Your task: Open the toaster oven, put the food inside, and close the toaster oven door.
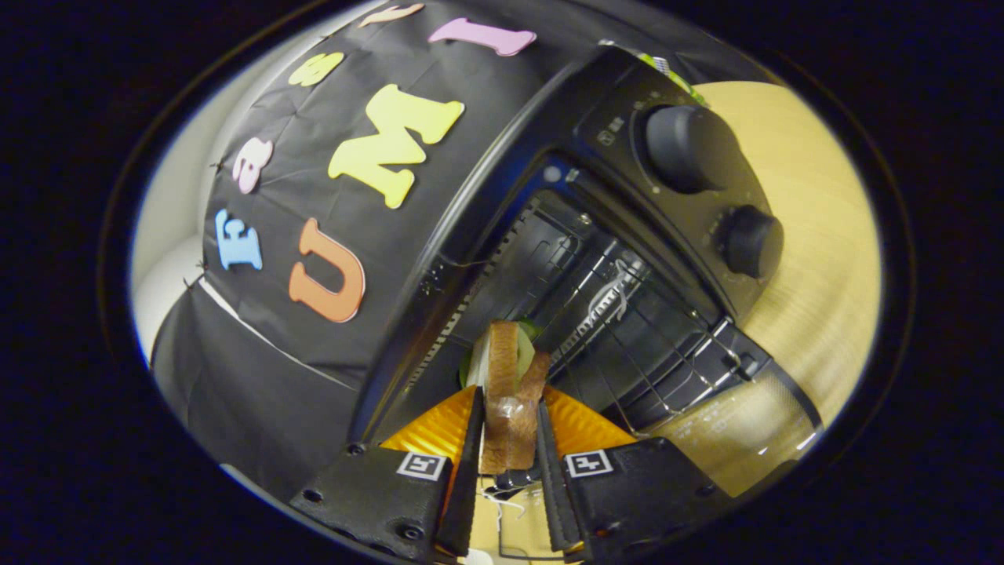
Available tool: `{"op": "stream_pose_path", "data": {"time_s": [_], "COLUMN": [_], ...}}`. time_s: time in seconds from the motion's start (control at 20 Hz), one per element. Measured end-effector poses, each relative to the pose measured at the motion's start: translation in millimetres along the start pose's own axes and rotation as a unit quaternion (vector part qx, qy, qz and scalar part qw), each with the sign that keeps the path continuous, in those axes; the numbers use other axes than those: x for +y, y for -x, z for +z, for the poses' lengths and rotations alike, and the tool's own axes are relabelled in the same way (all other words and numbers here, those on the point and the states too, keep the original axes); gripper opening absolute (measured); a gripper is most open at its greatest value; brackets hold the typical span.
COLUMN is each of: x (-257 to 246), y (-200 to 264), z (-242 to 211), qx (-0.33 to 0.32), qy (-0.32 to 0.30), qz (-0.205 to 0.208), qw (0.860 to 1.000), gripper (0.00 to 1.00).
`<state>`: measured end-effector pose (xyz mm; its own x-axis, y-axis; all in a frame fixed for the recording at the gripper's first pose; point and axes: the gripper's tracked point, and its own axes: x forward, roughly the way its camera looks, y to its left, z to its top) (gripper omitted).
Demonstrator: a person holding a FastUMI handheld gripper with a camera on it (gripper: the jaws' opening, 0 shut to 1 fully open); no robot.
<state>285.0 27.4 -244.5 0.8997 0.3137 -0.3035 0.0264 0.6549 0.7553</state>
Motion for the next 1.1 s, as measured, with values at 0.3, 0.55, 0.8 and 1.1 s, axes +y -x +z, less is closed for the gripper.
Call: {"op": "stream_pose_path", "data": {"time_s": [0.3,0.55,0.8,1.1], "x": [-10,-35,-26,-8], "y": [-7,-6,5,53], "z": [2,29,21,-1], "qx": [0.011,-0.031,-0.033,-0.054], "qy": [0.078,0.265,0.307,0.349], "qz": [-0.031,-0.094,-0.107,-0.113], "qw": [0.996,0.959,0.945,0.929], "gripper": [0.46,0.91,1.00,1.00]}}
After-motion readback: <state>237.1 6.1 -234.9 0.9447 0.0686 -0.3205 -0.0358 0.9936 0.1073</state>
